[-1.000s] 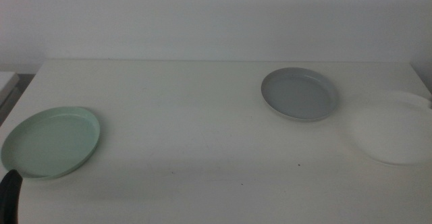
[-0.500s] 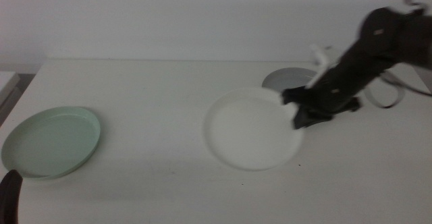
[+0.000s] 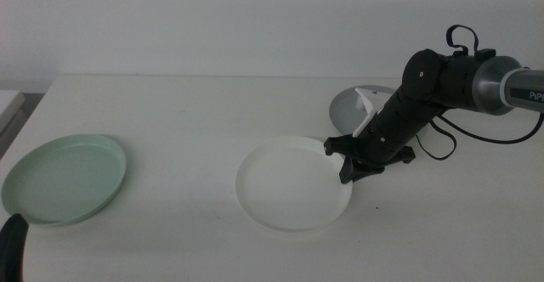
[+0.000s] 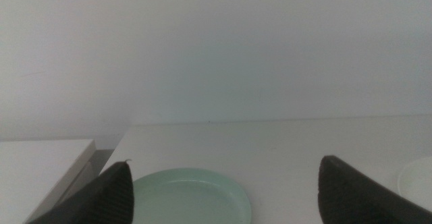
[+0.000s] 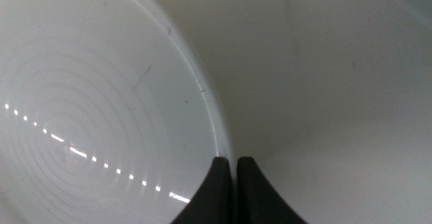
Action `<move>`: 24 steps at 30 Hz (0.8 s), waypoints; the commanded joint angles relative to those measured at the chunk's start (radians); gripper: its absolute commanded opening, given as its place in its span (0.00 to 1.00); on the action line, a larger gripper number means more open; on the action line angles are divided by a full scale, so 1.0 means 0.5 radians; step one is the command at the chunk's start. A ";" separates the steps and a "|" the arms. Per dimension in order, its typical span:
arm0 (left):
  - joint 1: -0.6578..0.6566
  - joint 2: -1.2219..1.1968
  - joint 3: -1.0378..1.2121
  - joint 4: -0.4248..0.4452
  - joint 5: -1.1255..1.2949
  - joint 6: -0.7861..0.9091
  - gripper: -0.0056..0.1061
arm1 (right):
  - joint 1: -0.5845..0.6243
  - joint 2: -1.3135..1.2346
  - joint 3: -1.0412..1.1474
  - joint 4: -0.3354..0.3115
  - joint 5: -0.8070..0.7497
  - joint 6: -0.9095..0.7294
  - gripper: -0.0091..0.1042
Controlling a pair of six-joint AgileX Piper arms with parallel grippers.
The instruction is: Stack the three bowls on top of each other.
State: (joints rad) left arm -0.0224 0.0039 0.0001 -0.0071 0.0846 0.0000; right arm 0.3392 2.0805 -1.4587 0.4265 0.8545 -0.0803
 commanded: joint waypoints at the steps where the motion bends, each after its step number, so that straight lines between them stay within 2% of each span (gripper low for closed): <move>1: -0.015 -0.008 0.000 0.002 -0.012 0.000 0.89 | 0.002 -0.002 -0.020 0.039 -0.079 -0.033 0.06; 7: -0.015 -0.008 0.000 0.002 -0.012 0.000 0.89 | 0.002 0.006 -0.020 0.054 -0.109 -0.038 0.06; 12: -0.015 -0.008 0.000 0.002 -0.012 0.000 0.89 | 0.002 0.006 -0.020 0.054 -0.137 -0.038 0.13; 14: -0.015 -0.008 0.000 0.002 -0.012 0.000 0.89 | 0.002 0.006 -0.020 0.054 -0.137 -0.052 0.21; 15: -0.015 -0.008 0.000 0.002 -0.012 0.000 0.89 | 0.002 0.006 -0.020 0.054 -0.137 -0.052 0.29; 20: -0.015 -0.008 0.000 0.002 -0.012 0.000 0.89 | -0.003 -0.028 -0.027 0.050 -0.115 -0.059 0.86; 21: -0.015 -0.008 0.000 0.002 -0.012 0.000 0.89 | -0.011 -0.057 -0.043 0.024 -0.102 -0.081 0.90; 24: -0.015 -0.008 0.000 0.002 -0.012 0.000 0.89 | -0.074 -0.197 -0.128 -0.077 -0.087 -0.053 0.89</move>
State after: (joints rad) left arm -0.0224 0.0039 0.0001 -0.0071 0.0846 0.0000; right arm 0.3272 2.0371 -1.4929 0.4238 0.8138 -0.1058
